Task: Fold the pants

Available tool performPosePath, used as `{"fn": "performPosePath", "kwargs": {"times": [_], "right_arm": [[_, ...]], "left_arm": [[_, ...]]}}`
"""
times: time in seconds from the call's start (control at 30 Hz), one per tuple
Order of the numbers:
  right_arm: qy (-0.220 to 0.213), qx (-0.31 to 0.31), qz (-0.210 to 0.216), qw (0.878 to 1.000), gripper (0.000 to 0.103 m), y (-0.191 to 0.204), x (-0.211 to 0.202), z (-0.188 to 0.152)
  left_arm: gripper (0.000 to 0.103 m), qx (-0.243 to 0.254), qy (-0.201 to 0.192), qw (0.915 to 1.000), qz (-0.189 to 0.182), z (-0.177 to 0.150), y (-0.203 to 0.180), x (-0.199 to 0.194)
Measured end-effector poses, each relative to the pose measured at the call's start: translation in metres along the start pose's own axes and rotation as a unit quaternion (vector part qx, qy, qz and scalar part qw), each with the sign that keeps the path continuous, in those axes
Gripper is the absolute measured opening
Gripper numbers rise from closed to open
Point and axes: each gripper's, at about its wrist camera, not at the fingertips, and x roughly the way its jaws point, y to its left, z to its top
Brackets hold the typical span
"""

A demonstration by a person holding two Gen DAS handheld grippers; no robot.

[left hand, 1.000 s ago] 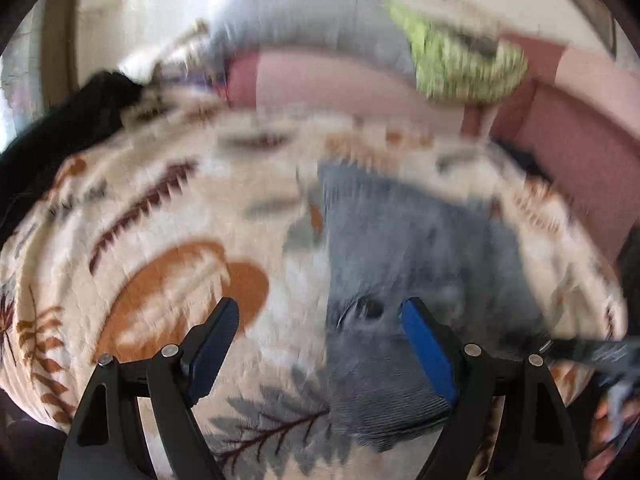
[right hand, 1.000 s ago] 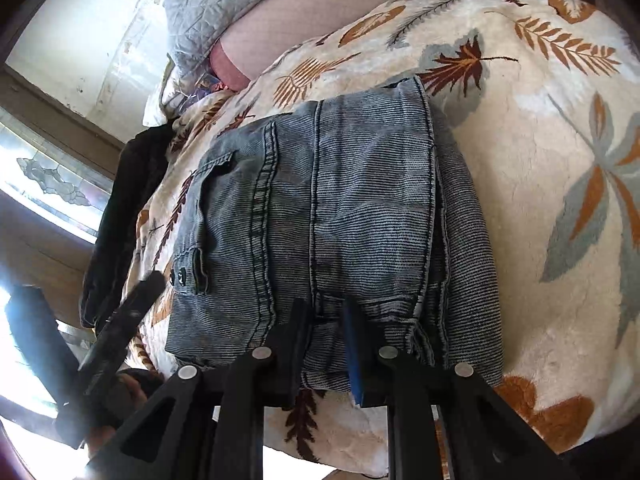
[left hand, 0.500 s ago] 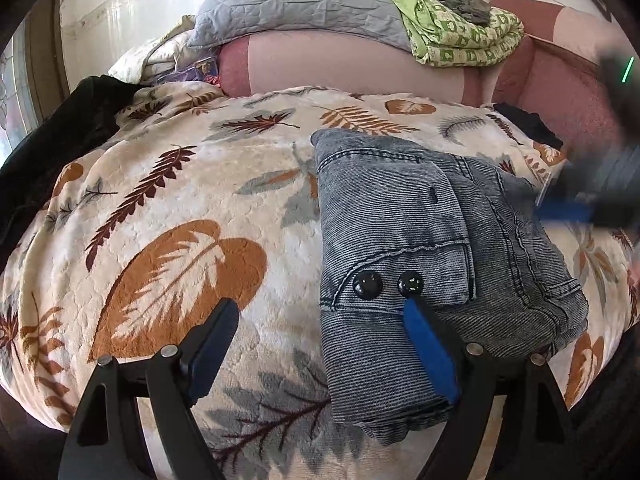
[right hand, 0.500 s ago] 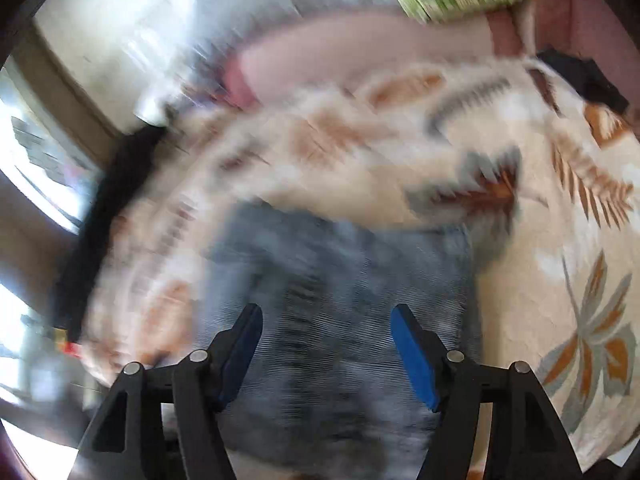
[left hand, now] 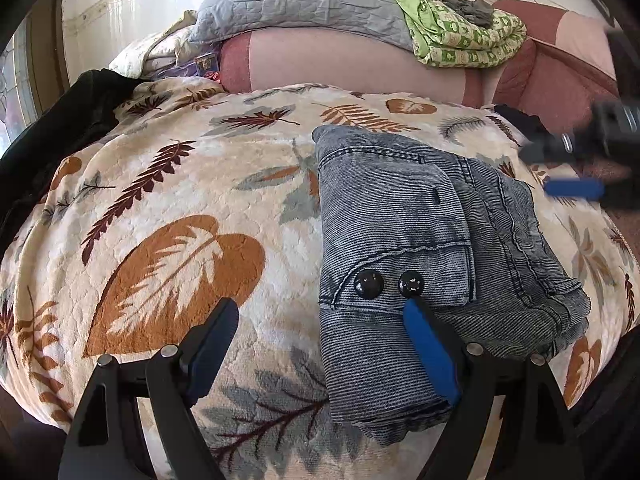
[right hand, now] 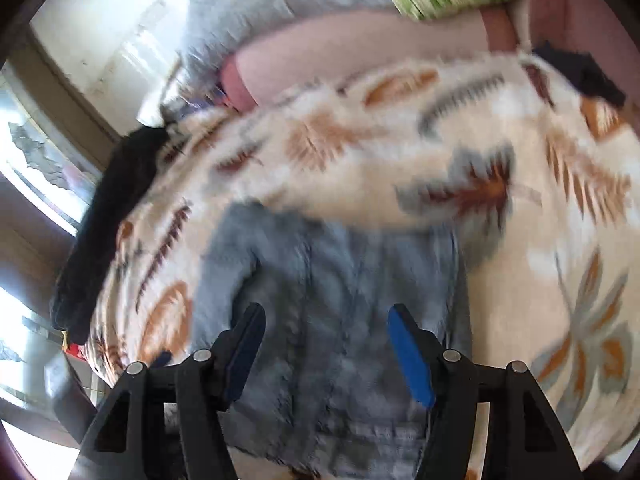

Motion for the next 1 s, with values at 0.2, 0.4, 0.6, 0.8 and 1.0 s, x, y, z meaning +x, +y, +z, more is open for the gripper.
{"fn": "performPosePath", "kwargs": {"times": [0.2,0.4,0.6,0.8,1.0], "right_arm": [[0.102,0.014,-0.039,0.994,0.068,-0.033,0.076,-0.012],[0.080,-0.022,-0.051,0.995,0.068,-0.024,0.066,-0.018],[0.077,-0.033,-0.046,0.995,0.068,-0.028,0.061,-0.022],[0.111,-0.028,-0.053,0.992,0.068,-0.023,0.061,-0.008],[0.074,-0.073,-0.041,0.994,0.074,0.030,0.018,0.040]], "left_arm": [[0.085,0.001,0.001,1.0000,-0.006,0.000,0.001,-0.001],[0.085,-0.003,0.003,0.9999,-0.009,0.001,0.002,-0.001],[0.085,-0.101,-0.065,0.9913,-0.053,0.009,0.037,-0.030],[0.085,-0.109,0.039,0.9903,-0.077,0.000,0.034,0.011],[0.085,-0.054,0.021,0.9954,-0.076,0.004,0.009,0.003]]}}
